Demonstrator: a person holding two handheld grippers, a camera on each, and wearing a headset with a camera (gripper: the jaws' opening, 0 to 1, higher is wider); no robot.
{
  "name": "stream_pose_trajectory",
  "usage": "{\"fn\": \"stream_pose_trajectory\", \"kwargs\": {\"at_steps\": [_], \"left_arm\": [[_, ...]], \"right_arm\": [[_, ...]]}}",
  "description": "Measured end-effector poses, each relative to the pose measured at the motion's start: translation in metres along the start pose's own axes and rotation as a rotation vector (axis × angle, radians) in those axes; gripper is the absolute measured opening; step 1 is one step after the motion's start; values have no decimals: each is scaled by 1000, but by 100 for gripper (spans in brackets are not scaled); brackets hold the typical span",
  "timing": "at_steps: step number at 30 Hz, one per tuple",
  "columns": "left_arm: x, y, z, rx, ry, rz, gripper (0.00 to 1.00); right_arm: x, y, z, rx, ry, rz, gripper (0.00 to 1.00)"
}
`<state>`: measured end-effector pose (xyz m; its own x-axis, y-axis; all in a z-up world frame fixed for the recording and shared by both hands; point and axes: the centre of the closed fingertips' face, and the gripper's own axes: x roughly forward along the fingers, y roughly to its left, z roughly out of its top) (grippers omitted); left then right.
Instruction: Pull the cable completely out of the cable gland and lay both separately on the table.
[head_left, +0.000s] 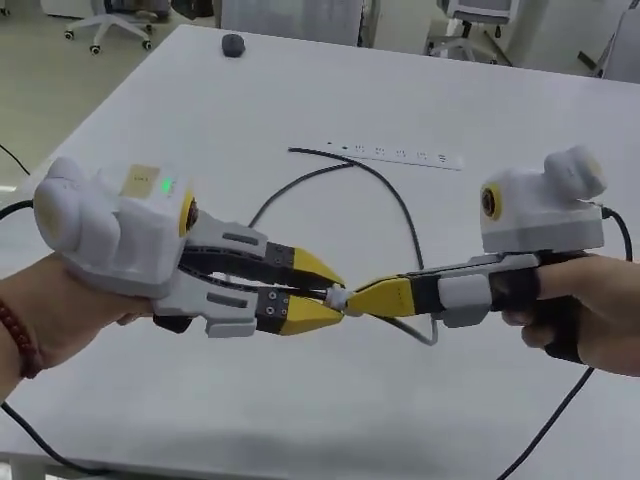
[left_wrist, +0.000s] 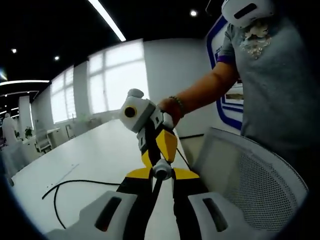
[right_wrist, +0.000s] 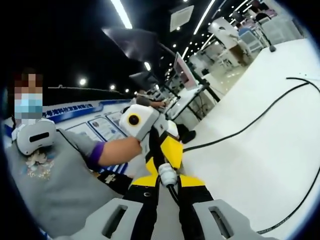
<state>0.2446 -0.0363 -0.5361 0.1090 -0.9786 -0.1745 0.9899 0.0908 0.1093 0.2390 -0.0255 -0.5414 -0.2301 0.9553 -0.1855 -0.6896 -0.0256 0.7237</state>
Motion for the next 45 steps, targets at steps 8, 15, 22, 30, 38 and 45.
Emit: {"fn": "stream_pose_trajectory", "kwargs": {"at_steps": [8,15,22,30,38,45], "left_arm": [[3,1,0,-11,9,-18,15],[4,8,-10,-149,8,24,15],[4,12,-16,-189,29,51,15],[3,13,-19,-239,26,59,15],[0,18,-18,-271,13,89,15],[-2,20,-24,-304,29,111,15]], "right_arm": [[0,-1,-2,-101,98,-40,8],[1,-9,-2,-321,178,-156,8],[2,-15,-1,-546,246,-276,8],[2,-18,-4,-816,344,-357,8],[4,-22,2,-1079,426,-487,8],[8,-30,-2,-1234,517,-574,8]]}}
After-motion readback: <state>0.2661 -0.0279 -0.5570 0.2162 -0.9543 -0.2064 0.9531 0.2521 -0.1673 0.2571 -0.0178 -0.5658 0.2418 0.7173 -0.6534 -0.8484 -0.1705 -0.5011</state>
